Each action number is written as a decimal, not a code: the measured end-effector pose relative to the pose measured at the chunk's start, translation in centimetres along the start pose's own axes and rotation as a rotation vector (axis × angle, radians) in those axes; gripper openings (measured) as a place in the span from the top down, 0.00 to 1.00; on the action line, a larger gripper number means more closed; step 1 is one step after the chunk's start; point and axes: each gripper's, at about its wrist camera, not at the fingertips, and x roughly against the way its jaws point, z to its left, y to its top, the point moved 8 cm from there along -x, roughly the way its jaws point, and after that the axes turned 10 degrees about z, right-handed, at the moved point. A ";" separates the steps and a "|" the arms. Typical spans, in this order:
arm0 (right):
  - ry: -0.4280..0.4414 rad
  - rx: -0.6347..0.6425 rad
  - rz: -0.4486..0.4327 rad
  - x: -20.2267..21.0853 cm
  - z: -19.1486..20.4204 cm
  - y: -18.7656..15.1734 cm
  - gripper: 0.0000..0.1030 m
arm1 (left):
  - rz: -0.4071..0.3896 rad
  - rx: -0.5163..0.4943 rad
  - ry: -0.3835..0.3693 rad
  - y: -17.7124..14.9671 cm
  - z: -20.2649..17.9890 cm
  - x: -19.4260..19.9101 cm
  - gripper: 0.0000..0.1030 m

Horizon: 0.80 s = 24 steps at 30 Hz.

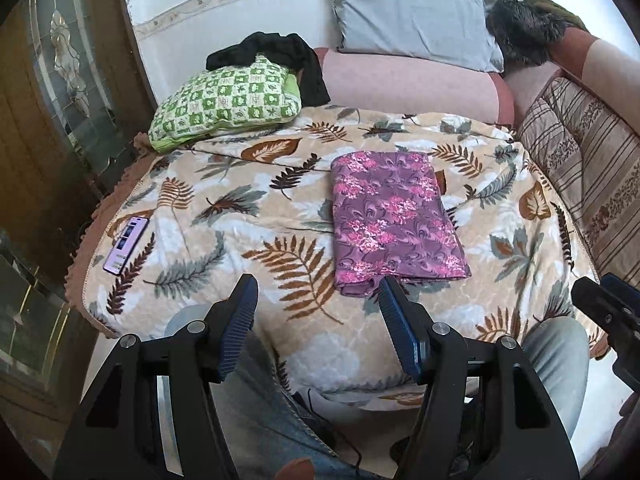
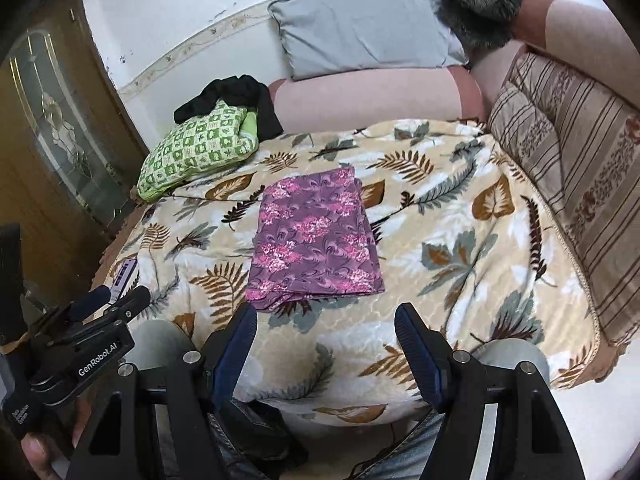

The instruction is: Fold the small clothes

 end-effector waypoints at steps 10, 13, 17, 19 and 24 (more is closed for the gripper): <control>-0.016 0.008 0.000 0.5 0.5 0.0 0.33 | 0.001 0.008 -0.029 -0.3 1.0 0.8 0.39; -0.011 0.025 0.007 0.3 0.8 0.1 0.33 | 0.004 0.012 -0.041 -0.2 1.0 0.8 0.39; -0.014 0.041 0.009 0.2 1.1 0.2 0.33 | 0.007 0.010 -0.057 -0.2 1.1 0.7 0.39; -0.017 0.044 0.009 0.1 1.1 0.2 0.33 | 0.010 0.006 -0.063 -0.2 1.0 0.7 0.39; -0.018 0.041 0.012 -0.2 1.1 0.4 0.33 | 0.006 -0.001 -0.066 -0.2 0.9 0.8 0.39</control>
